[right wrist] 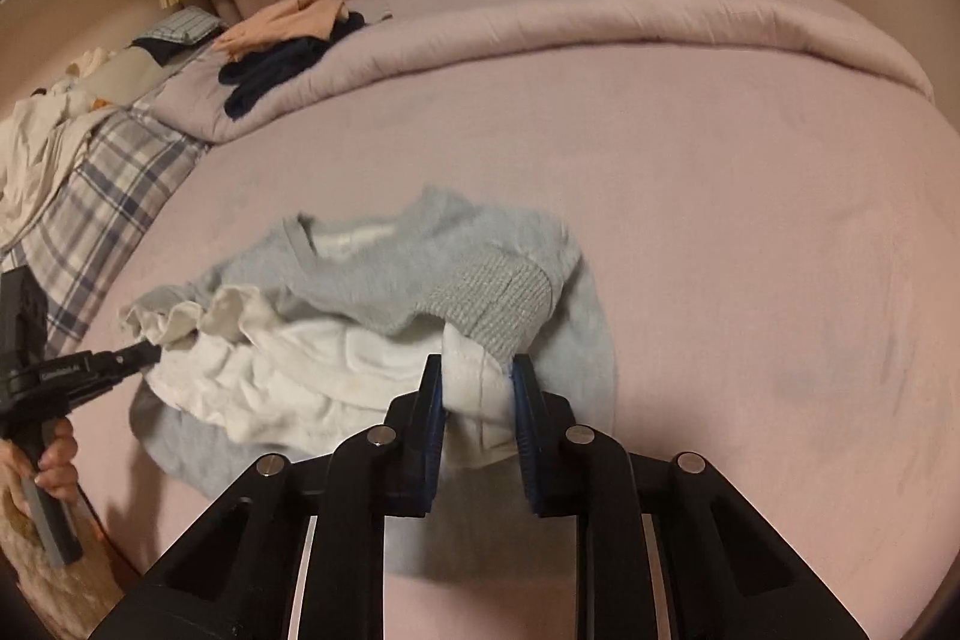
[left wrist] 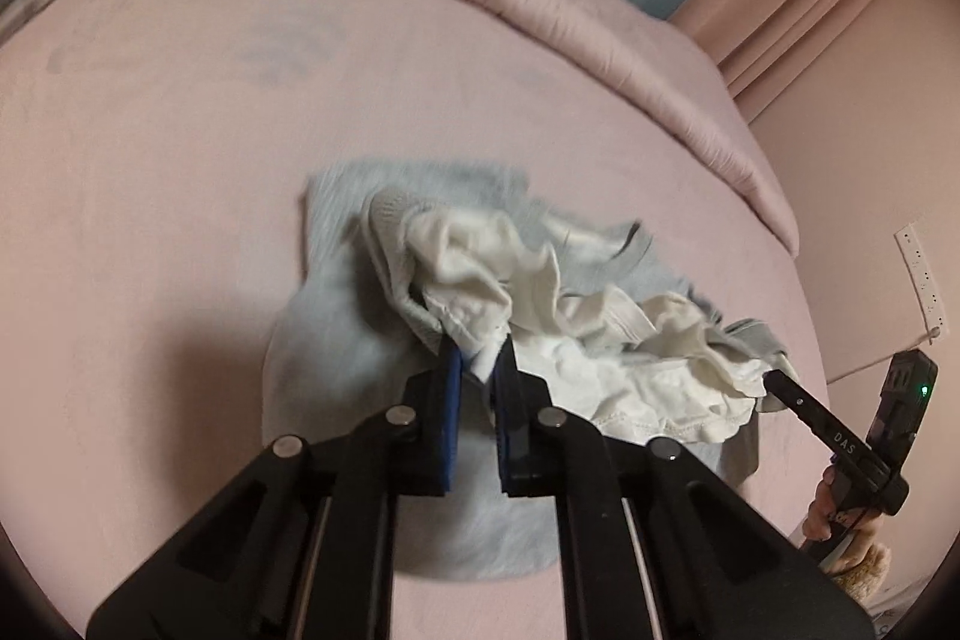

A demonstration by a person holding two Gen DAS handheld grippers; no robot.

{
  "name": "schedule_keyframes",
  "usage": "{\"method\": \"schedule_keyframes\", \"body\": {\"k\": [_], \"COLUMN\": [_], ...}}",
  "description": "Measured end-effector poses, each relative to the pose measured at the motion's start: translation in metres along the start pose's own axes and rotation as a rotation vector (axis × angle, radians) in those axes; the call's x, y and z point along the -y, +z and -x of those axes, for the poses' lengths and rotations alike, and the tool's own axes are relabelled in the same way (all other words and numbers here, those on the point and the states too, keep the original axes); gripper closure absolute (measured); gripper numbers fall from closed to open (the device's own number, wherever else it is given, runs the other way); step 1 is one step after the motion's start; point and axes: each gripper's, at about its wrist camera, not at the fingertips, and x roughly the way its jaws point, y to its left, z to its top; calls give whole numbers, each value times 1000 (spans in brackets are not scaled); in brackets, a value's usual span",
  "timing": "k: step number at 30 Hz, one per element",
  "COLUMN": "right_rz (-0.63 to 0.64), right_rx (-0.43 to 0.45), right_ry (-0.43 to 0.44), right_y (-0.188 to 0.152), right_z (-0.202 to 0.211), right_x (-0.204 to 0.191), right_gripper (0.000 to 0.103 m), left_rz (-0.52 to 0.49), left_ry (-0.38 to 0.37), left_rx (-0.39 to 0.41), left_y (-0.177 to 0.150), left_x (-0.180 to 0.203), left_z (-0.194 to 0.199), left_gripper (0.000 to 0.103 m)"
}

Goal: Fold small clothes

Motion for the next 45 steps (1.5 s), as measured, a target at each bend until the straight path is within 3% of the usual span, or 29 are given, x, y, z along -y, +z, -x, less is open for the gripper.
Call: {"method": "schedule_keyframes", "body": {"k": [6,16,17,18,19,20,21,22,23,25,30,38,45], "right_rz": [21,-112,-120,-135,-153,-171,-182,-189,-191,-203,-296,-258,-165], "right_rx": [33,9,10,7,1,0,7,25,38,51,89,-6,-92], "right_ry": [-18,-6,-14,-21,-24,-33,-37,-36,-33,-43,-18,-17,-34], "right_y": [37,65,67,67,67,66,65,63,62,61,48,15,-11], "right_z": [-14,-67,-69,-71,-72,-72,-69,-63,-58,-47,-15,-14,-26], "right_x": [-10,12,13,15,16,19,21,23,25,32,57,60,41], "right_gripper": [83,83,81,72,57,49,36,30,28,23,19,19,19], "left_rz": [8,131,140,138,128,113,92,63,36,9,31,33,130], "left_ry": [10,3,-4,-12,-18,-21,-15,3,34,82,49,133,57], "left_rx": [31,1,1,4,11,24,47,63,71,81,83,5,-80], "left_y": [32,62,64,64,64,62,61,60,59,57,43,-6,-34], "left_x": [5,-11,-11,-9,-6,-3,0,3,6,9,2,-20,-43], "left_z": [-21,-63,-63,-61,-57,-52,-45,-40,-35,-25,-5,-9,-25], "left_gripper": [96,93,88,84,72,54,44,30,26,26,18,17,19]}}
